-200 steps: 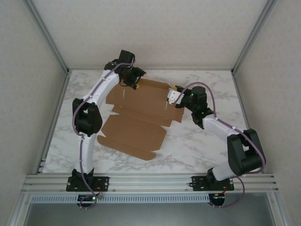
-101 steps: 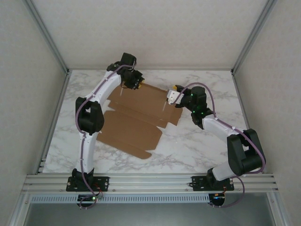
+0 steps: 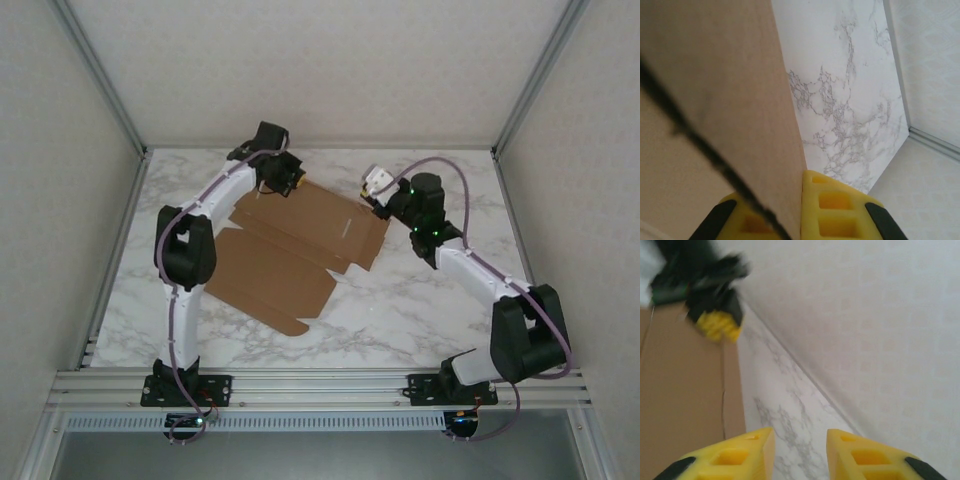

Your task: Fold the paper box

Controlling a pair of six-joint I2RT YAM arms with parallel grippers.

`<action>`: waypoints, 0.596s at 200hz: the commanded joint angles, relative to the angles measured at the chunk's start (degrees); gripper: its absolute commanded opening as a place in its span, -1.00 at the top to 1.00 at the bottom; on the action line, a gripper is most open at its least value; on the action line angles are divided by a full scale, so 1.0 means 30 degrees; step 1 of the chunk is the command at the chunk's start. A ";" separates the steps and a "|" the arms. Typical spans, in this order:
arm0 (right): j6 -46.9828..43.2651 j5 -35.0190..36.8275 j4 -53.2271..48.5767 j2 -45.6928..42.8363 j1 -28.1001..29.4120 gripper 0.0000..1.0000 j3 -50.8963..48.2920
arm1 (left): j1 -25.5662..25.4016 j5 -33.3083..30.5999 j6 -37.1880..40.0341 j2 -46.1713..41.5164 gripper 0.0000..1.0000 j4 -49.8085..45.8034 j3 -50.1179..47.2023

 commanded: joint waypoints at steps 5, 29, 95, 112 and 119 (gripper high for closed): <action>0.9278 0.2779 -0.5976 -0.0701 0.0165 0.41 0.4326 | -0.0022 0.0292 -0.0495 -0.2729 1.00 0.5966 -0.3039; 1.2326 0.1731 -0.7932 -0.0946 0.0215 0.58 0.5292 | 0.0092 0.0096 -0.1013 -0.4342 1.00 0.9998 -0.6089; 1.8687 0.1172 -1.3302 -0.1554 0.0435 0.79 0.5758 | 0.0157 -0.1222 -0.2711 -0.7170 1.00 1.4397 -1.0966; 1.9374 0.0301 -1.4289 -0.1067 0.0337 0.62 0.6094 | -0.0054 -0.1755 -0.3196 -0.7367 1.00 1.4329 -1.1547; 2.0094 -0.0239 -1.4479 -0.0775 0.0287 0.56 0.6312 | -0.0152 -0.2103 -0.3385 -0.7531 1.00 1.4425 -1.1933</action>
